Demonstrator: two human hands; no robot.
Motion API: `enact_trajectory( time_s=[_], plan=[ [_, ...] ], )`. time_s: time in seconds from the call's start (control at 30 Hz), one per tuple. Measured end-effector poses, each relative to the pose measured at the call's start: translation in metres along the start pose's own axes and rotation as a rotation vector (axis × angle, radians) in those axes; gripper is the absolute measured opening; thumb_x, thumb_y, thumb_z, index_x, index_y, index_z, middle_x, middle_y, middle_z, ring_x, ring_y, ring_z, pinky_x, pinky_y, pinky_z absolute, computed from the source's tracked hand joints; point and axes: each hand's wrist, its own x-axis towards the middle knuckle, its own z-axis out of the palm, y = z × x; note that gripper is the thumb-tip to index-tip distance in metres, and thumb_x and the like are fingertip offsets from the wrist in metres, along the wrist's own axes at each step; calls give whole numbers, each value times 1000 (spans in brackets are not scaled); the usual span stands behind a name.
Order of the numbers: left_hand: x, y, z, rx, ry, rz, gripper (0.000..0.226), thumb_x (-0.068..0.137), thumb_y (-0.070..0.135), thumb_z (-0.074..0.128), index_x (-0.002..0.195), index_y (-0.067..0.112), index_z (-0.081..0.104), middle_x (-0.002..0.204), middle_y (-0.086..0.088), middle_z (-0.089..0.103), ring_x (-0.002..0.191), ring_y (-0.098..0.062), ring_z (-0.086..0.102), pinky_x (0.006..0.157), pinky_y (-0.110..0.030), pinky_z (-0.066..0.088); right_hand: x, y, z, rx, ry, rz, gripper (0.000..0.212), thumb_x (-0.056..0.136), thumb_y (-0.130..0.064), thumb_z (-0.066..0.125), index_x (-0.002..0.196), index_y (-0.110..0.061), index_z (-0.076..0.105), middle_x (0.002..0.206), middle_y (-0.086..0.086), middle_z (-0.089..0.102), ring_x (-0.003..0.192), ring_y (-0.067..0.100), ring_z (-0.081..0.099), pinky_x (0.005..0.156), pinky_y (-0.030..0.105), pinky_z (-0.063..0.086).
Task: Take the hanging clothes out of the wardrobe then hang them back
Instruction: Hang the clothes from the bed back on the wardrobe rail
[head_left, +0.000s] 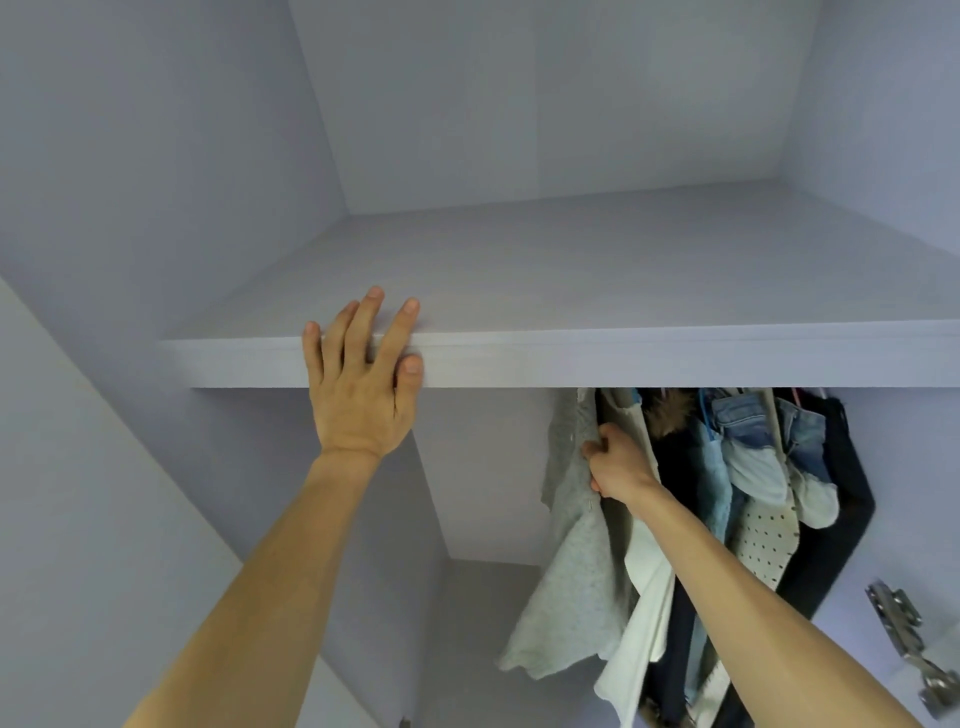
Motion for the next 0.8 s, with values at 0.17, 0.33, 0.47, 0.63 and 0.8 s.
enact_trajectory(
  time_s=[0.17,0.33,0.47,0.63,0.8],
  plan=[
    [0,0,-6,1,-32,-2,46,105,39,28,151,34,32,150,-9,45,132,-30,43,119,-51,16,-6,2,-10,-101,126,17,9,99,-18,39,101,-12,45,74,8,63,75,31,69,76,46,58],
    [0,5,-10,-14,-64,-18,45,105,39,28,148,31,37,150,-9,45,132,-31,44,119,-52,16,-7,9,-7,-110,176,25,13,99,-23,40,98,-12,47,81,8,66,76,29,68,76,42,56],
    [0,7,-19,-17,-148,-43,47,106,41,25,150,31,35,153,-9,42,137,-31,41,120,-51,14,-21,12,-8,-132,159,-17,22,103,-35,43,114,-17,51,96,5,65,83,26,61,74,33,47],
    [2,18,-36,-67,-284,-129,52,103,46,32,153,32,31,159,-6,32,147,-29,27,122,-53,12,-52,21,-23,-308,111,-128,41,101,-39,45,141,-30,48,126,0,64,112,24,61,91,34,49],
    [-43,48,-71,-194,-453,-229,70,98,37,51,158,35,15,167,2,6,153,-21,6,124,-50,9,-98,19,-17,-406,40,-230,34,98,-32,53,132,-33,55,134,-4,54,104,19,60,83,32,48]
  ],
)
